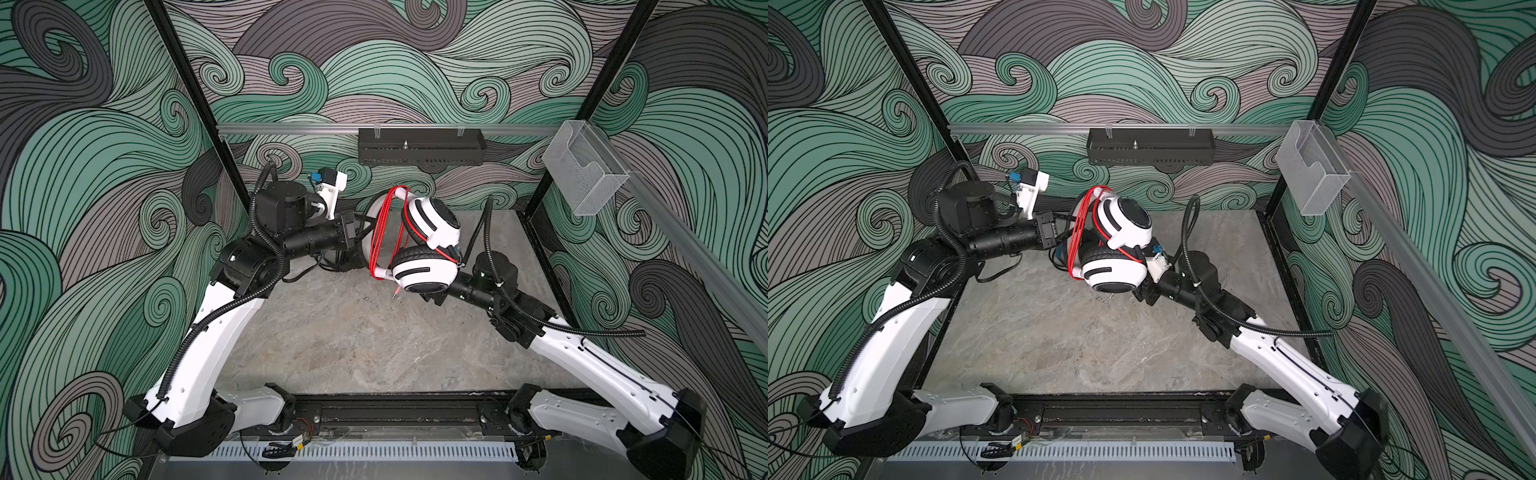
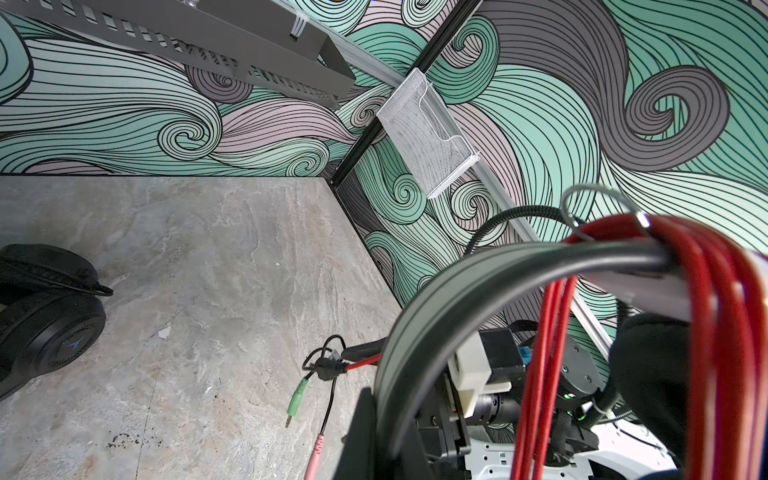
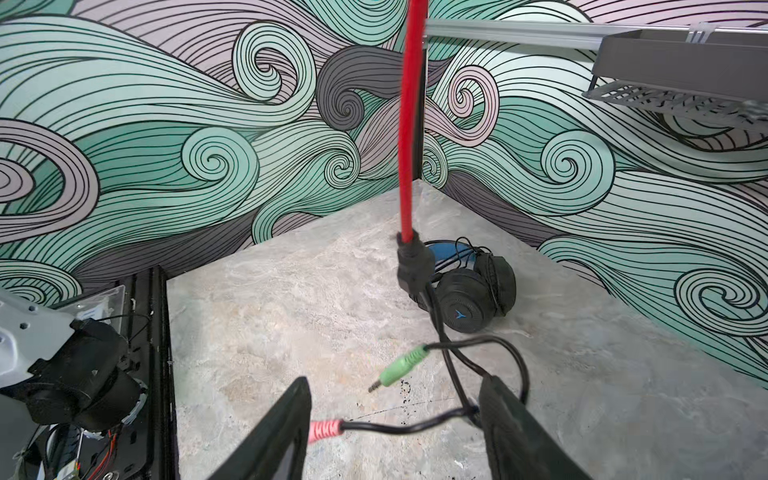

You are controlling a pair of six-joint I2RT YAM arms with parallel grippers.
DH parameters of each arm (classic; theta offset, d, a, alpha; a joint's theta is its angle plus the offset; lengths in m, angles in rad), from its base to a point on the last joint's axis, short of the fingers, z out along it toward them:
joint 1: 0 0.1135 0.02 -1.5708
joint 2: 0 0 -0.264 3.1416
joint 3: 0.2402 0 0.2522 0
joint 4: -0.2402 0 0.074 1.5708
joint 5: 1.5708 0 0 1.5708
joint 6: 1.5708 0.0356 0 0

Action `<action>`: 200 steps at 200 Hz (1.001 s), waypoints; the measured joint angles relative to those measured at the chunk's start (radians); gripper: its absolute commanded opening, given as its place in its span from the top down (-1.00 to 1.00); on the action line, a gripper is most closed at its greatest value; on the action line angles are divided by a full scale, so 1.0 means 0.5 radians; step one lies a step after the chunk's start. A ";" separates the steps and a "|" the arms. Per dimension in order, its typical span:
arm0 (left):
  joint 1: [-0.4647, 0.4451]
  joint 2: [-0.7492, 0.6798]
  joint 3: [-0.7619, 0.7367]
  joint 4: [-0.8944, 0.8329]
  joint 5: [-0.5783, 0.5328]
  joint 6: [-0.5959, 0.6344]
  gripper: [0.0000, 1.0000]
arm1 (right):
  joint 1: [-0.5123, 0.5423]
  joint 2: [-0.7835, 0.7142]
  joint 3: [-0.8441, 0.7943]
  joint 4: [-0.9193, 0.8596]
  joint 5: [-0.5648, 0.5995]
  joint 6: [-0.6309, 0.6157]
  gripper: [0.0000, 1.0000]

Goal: Wrap the headphones

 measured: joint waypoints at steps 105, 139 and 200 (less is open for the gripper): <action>-0.025 0.000 -0.011 0.021 0.002 -0.027 1.00 | 0.018 0.185 0.140 0.040 0.205 -0.021 -0.35; -0.027 0.000 -0.037 0.037 0.003 -0.045 1.00 | 0.018 0.301 0.206 0.076 0.222 -0.020 -0.36; -0.028 0.000 -0.064 0.059 0.005 -0.064 1.00 | 0.023 0.399 0.213 0.210 0.197 0.002 -0.20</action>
